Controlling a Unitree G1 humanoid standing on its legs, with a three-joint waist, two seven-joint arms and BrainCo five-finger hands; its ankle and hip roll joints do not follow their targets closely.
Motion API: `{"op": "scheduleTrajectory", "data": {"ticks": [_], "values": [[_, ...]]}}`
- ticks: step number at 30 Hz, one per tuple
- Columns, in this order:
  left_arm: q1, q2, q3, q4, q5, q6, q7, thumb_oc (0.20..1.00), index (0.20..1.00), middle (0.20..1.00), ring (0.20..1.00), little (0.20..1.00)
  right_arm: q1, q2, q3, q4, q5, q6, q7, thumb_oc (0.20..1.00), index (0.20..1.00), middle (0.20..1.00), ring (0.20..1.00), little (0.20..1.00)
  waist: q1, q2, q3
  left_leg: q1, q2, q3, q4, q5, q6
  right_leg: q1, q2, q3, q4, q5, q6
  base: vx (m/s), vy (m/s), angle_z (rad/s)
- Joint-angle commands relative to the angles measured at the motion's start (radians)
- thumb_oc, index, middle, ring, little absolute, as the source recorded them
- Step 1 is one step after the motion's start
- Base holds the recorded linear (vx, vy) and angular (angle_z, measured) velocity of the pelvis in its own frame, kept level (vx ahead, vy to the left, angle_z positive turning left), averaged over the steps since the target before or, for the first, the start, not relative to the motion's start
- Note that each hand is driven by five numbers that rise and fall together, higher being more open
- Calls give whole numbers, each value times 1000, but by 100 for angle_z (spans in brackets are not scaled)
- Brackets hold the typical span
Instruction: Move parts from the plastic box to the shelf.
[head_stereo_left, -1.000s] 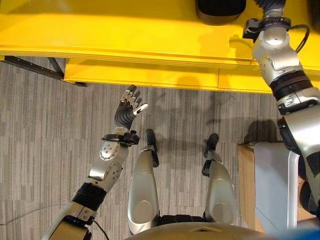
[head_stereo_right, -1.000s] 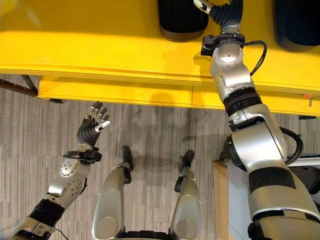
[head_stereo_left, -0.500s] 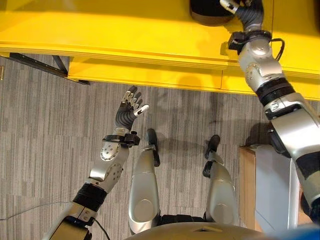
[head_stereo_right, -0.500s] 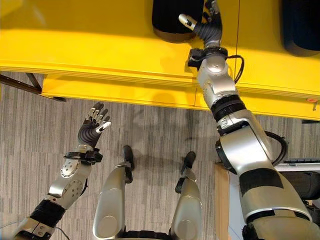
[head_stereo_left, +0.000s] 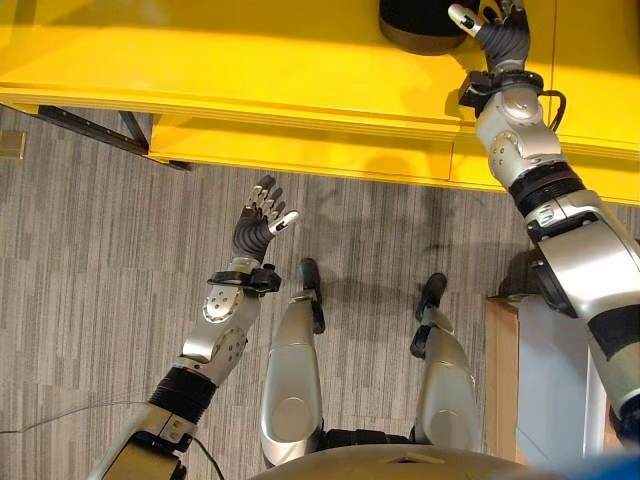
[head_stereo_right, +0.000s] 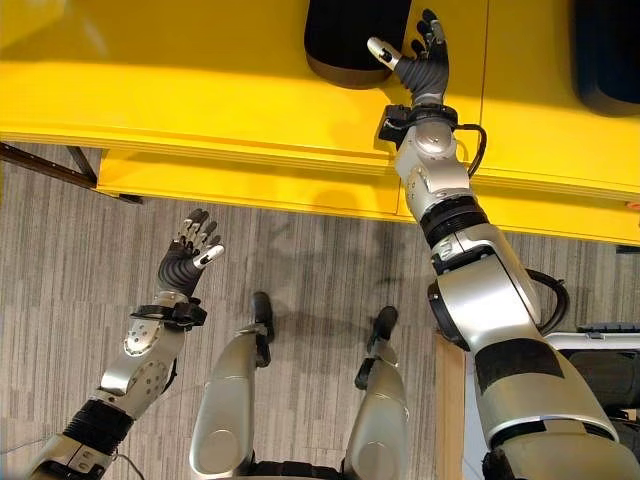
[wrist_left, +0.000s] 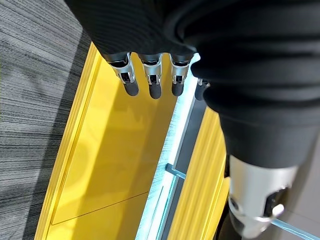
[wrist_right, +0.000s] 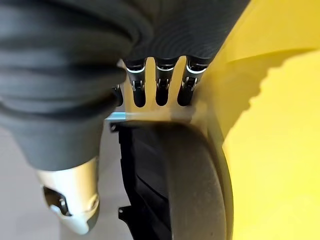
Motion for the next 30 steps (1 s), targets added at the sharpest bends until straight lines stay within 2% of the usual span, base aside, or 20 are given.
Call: {"op": "scheduleTrajectory", "data": {"ticks": [1,4,7,8,9,10,12,16,25,30], "values": [[11,-23,26,-47,39,-53,31,1000,1000,1000,1000,1000,93,-80,-80,-234,-228,-62,-154,1000,1000,1000,1000,1000,0,-4,-11,5,48,-88,10,-19,-65,92,-34,-5,142,-113,31,-52,23,9],[7,-34,57,-55,69,-61,54,1000,1000,1000,1000,1000,167,-111,-156,-419,-390,-51,-234,1000,1000,1000,1000,1000,-13,-7,-13,4,49,-88,14,-26,-63,92,-35,-6,145,-116,32,8,1,3],[14,-27,85,-85,123,-72,80,1000,1000,1000,1000,1000,279,-105,-238,-592,-542,-26,-292,1000,1000,1000,1000,1000,-23,-11,-16,6,51,-86,15,-32,-61,89,-34,-5,149,-123,33,0,0,0],[16,-17,100,-118,153,-79,83,1000,1000,1000,1000,1000,341,-83,-267,-684,-575,-40,-284,1000,1000,1000,1000,1000,-30,-12,-15,6,53,-85,16,-34,-60,88,-34,-3,151,-125,34,0,0,0],[19,-15,99,-121,154,-78,84,1000,1000,1000,1000,1000,348,-81,-271,-692,-577,-36,-283,1000,1000,1000,1000,1000,-29,-14,-17,7,53,-85,16,-34,-60,88,-34,-3,152,-125,34,0,0,0],[29,-16,118,-155,153,-92,84,1000,1000,1000,1000,1000,462,-48,-309,-833,-600,-63,-257,1000,1000,1000,1000,1000,-41,-17,-19,9,57,-83,17,-35,-59,84,-34,1,155,-128,33,0,0,0],[63,3,148,-223,141,-107,65,1000,1000,1000,1000,1000,589,-17,-339,-957,-603,-95,-217,1000,1000,1000,1000,1000,-49,-18,-23,15,61,-80,16,-35,-59,85,-33,3,157,-132,33,16,-6,0],[121,14,196,-280,88,-127,29,1000,1000,1000,1000,1000,728,22,-347,-1065,-581,-128,-159,1000,1000,1000,1000,1000,-56,-18,-33,26,64,-76,9,-32,-60,89,-32,6,154,-131,35,6,-7,-5],[248,88,307,-386,-52,-170,-128,1000,1000,1000,1000,1000,1000,37,-342,-1203,-494,-171,13,1000,1000,1000,1000,1000,-65,-12,-64,59,64,-77,-17,-21,-68,120,-34,4,131,-124,44,2,-4,-1],[249,40,361,-425,-160,-202,-209,1000,1000,1000,1000,1000,1076,52,-355,-1218,-452,-187,61,1000,1000,1000,1000,1000,-68,-12,-84,82,67,-76,-27,-17,-72,143,-37,3,118,-120,45,3,-4,1]]}}
